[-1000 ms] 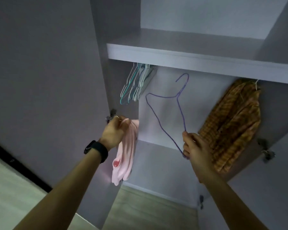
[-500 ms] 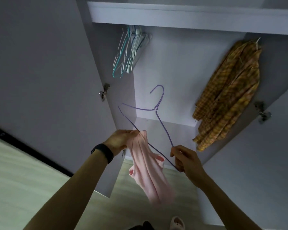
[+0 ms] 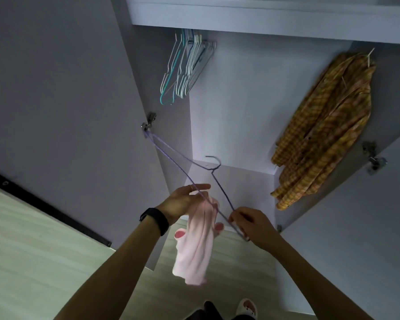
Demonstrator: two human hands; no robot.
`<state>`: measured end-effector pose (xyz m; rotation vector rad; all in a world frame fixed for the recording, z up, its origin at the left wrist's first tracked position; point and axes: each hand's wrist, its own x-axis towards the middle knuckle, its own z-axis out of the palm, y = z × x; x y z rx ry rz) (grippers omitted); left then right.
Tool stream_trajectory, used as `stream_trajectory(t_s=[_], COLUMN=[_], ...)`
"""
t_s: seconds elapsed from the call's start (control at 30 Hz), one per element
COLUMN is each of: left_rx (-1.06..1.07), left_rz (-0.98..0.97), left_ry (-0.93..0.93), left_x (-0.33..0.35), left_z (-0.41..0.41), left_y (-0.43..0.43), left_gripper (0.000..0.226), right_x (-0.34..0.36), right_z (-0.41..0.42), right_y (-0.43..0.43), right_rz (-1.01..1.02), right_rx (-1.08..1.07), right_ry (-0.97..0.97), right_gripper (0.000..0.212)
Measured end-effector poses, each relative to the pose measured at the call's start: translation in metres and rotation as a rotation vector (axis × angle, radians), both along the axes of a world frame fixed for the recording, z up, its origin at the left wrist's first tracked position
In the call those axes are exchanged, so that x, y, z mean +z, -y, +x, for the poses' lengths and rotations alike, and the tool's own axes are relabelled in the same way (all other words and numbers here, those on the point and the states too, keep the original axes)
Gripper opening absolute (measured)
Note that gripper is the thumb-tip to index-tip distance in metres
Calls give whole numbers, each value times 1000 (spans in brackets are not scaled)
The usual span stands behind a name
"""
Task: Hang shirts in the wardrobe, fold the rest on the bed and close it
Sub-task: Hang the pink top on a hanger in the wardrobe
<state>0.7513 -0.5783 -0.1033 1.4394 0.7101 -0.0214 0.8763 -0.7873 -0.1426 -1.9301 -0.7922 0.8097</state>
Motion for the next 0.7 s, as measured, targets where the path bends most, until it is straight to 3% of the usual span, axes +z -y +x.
stream_trajectory(t_s=[0.1, 0.27, 0.4, 0.5, 0.57, 0.7], left_rx=[87, 241, 279, 315, 367, 326], left_rz=[-36, -142, -90, -5, 32, 125], left_ry=[96, 119, 105, 66, 22, -28], left_x=[3, 7, 13, 16, 16, 15], left_z=[-3, -18, -26, -25, -23, -23], left_y=[-11, -36, -53, -54, -52, -46], left_gripper=[24, 23, 21, 15, 15, 16], right_x=[-5, -14, -19, -23, -23, -4], right_z=[3, 5, 6, 2, 0, 13], right_y=[-5, -2, 2, 2, -1, -15], right_rz=[68, 83, 67, 75, 60, -63], right_rx=[-136, -120, -28, -17, -49, -58], right_ry=[139, 403, 674, 766, 646, -96], right_gripper=[23, 19, 17, 13, 13, 18])
